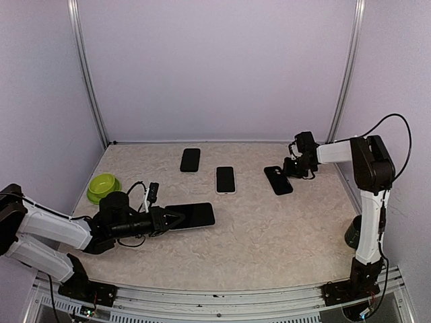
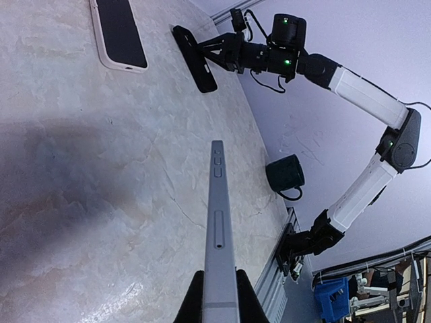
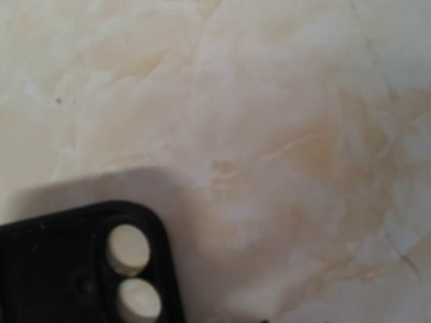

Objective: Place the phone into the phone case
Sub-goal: Move the phone case to the center of the board.

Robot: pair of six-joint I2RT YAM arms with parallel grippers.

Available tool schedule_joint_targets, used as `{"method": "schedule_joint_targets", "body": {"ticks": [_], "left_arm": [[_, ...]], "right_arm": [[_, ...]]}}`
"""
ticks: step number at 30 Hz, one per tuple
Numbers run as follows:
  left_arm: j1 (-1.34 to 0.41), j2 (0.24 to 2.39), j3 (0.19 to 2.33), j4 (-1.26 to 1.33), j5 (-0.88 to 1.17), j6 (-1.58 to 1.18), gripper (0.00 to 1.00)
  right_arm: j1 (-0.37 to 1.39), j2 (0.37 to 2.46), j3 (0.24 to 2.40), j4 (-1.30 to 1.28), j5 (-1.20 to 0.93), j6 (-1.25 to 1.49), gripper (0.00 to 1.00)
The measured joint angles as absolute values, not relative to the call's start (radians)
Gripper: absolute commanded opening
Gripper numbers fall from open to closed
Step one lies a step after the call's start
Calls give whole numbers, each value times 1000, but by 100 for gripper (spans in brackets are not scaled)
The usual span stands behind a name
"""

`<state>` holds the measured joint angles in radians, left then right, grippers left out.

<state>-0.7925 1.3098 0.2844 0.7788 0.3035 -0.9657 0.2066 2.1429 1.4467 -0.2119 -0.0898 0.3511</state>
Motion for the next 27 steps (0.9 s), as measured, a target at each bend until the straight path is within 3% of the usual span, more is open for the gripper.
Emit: {"method": "schedule_joint_targets", "body": {"ticks": [10, 27], "left_arm": [[-793, 1335, 284, 797, 307, -968, 0], [-793, 1344, 279, 810, 307, -968, 0]], "right_arm": [[268, 2141, 1451, -236, 16, 329, 0], [358, 1950, 1225, -292, 101, 524, 0]]}}
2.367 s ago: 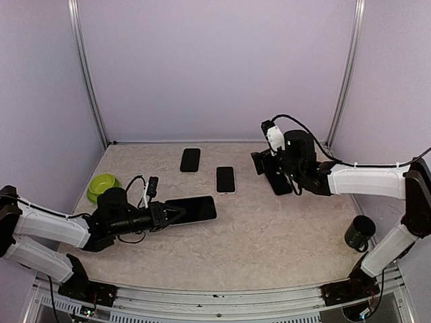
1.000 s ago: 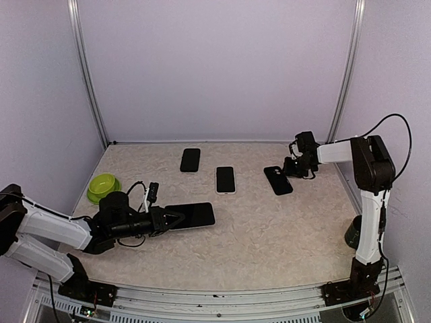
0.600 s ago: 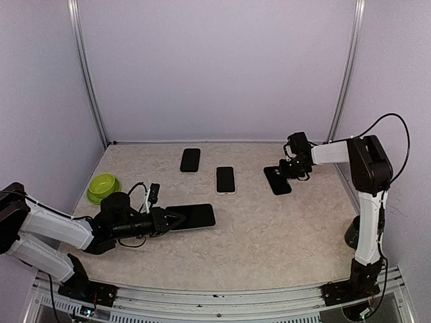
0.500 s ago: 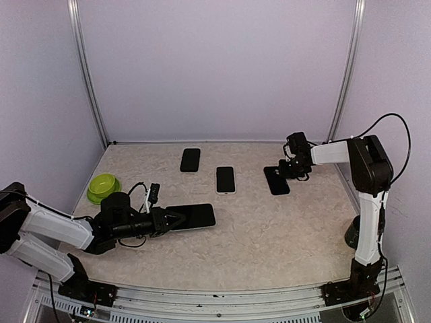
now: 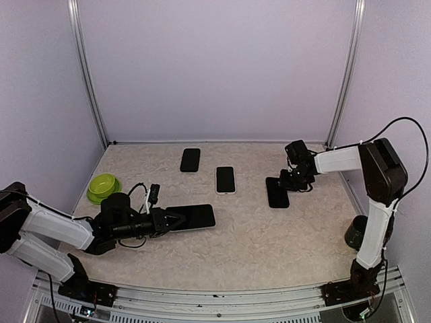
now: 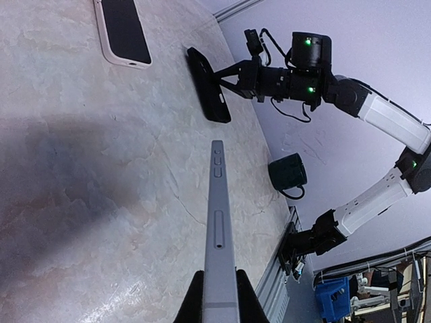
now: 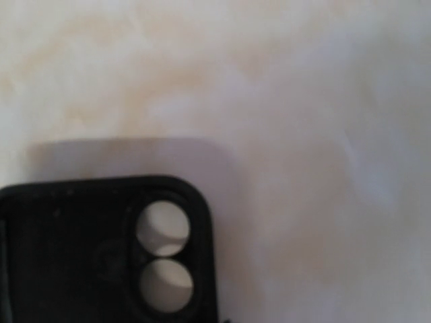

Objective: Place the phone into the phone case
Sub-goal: Move the phone case to the center of the board.

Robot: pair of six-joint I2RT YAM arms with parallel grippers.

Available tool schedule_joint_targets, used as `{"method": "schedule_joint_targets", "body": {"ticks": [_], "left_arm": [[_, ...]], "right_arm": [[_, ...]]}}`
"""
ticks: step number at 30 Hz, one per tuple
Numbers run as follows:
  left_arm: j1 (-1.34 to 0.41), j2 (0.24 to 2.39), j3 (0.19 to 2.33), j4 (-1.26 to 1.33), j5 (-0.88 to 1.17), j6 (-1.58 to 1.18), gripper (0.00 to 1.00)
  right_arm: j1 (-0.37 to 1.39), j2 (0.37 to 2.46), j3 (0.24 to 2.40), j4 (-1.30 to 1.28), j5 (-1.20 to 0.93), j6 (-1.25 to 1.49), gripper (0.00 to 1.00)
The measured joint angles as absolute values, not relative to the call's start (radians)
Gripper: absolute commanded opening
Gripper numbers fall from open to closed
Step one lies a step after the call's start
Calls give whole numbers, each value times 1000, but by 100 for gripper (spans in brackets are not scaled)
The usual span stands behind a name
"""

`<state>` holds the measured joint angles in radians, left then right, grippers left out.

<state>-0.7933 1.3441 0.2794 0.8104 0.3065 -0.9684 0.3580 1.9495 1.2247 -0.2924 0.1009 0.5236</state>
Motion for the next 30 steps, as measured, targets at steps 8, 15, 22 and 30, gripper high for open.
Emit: {"method": "schedule_joint_targets", "body": {"ticks": [8, 15, 22, 30], "left_arm": [[-790, 1345, 279, 815, 307, -968, 0], [-784, 1367, 279, 823, 307, -969, 0], [-778, 1380, 279, 831, 310, -979, 0], [-768, 1380, 267, 845, 310, -984, 0]], "right_arm": [[447, 1795, 1042, -290, 192, 759, 0], [622, 1756, 980, -307, 265, 989, 0], [746, 1756, 981, -349, 336, 1142, 0], [764, 1756, 981, -352, 345, 1185, 10]]}}
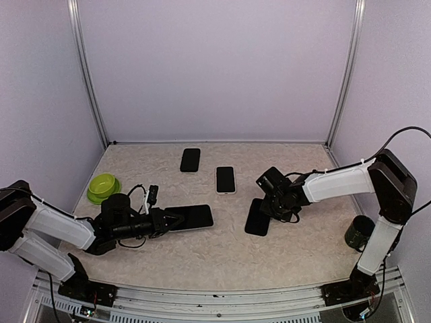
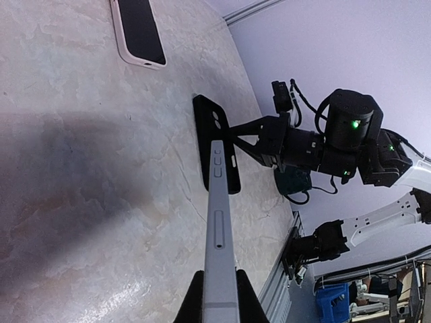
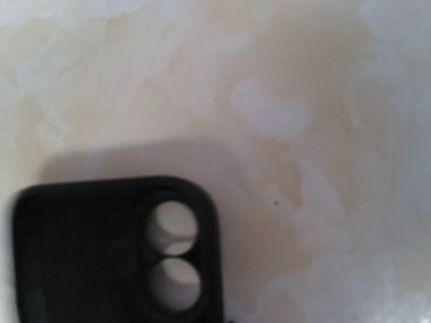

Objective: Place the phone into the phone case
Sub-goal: Move the phone case to the center of the board, then rotate the phone case at the center of the board.

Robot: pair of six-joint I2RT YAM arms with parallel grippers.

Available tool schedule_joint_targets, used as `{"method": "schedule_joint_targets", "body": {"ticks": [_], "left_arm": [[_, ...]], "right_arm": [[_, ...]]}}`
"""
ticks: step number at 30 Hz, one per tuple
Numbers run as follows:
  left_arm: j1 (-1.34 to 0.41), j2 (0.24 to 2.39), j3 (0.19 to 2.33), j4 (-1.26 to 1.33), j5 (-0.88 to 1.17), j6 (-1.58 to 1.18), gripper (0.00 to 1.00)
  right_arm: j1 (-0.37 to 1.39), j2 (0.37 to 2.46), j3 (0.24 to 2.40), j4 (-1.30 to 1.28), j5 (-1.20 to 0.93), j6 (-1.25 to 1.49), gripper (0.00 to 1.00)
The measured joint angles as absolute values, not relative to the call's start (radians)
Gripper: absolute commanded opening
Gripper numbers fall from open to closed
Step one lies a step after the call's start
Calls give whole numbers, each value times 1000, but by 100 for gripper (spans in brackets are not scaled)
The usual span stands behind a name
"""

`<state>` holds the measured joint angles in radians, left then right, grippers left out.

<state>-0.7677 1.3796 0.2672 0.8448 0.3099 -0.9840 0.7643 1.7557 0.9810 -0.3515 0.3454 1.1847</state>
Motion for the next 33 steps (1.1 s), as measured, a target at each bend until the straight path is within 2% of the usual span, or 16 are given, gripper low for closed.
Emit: {"method": "schedule_joint_targets", "body": {"ticks": [6, 9, 14, 23, 33], "left_arm": [[-764, 1379, 263, 846, 310, -984, 0], [-764, 1379, 263, 846, 310, -985, 0], [-759, 1375, 260, 845, 310, -987, 0], [-752, 1367, 258, 846, 310, -987, 0], [-748, 1364, 258, 844, 311, -987, 0]], "right_arm": [[773, 1738, 967, -337, 342, 1192, 18], [775, 1708, 944, -321, 330, 1187, 34], [781, 1636, 870, -273, 291, 1162, 55], [799, 1555, 743, -150, 200, 1097, 56], [834, 1563, 733, -80, 152, 1089, 55]]}}
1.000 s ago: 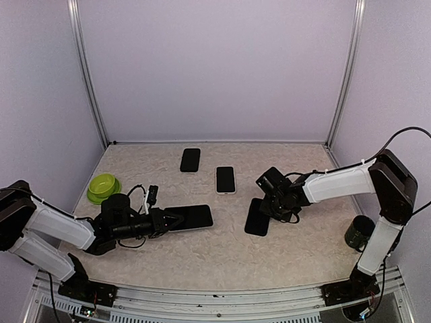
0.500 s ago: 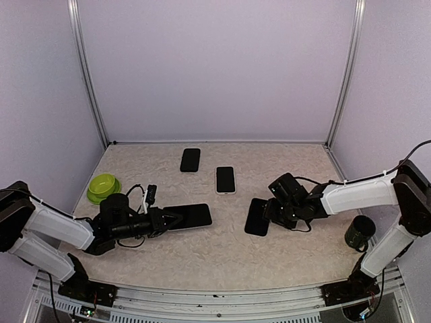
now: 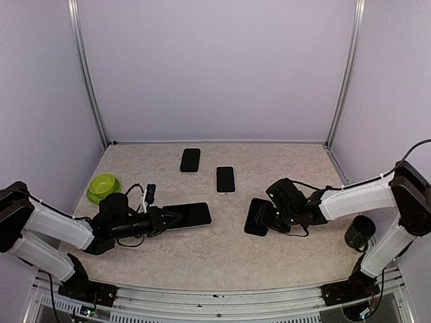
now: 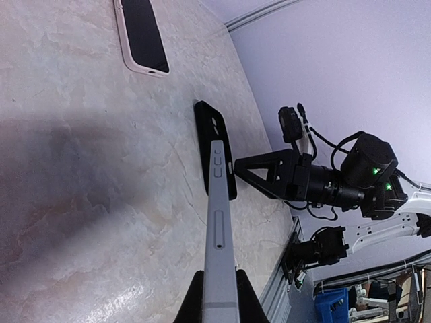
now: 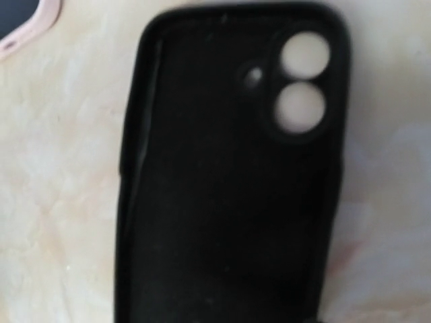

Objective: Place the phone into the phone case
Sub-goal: Rotate the phone case at the center of the board.

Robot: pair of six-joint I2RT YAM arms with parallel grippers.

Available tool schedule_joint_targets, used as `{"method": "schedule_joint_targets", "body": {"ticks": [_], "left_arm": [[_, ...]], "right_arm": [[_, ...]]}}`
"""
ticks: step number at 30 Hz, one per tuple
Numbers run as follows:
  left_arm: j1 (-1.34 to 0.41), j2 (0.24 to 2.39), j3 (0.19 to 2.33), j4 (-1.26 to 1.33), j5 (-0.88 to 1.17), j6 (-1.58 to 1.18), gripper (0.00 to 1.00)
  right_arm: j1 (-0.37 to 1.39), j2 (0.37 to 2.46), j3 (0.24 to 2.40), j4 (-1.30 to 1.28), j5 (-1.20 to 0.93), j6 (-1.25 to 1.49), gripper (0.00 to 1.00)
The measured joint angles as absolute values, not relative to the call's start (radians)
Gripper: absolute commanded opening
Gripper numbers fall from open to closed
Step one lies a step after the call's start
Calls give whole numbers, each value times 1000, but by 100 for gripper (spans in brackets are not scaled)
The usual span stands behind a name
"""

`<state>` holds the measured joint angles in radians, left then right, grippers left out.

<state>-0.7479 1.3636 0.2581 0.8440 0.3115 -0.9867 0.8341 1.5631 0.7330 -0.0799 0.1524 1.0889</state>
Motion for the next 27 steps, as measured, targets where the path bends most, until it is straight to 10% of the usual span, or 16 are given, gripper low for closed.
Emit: {"method": "schedule_joint_targets", "body": {"ticks": [27], "left_arm": [[-733, 1324, 259, 828, 310, -982, 0]], "right_arm": [[896, 1713, 839, -35, 112, 1079, 53]]}}
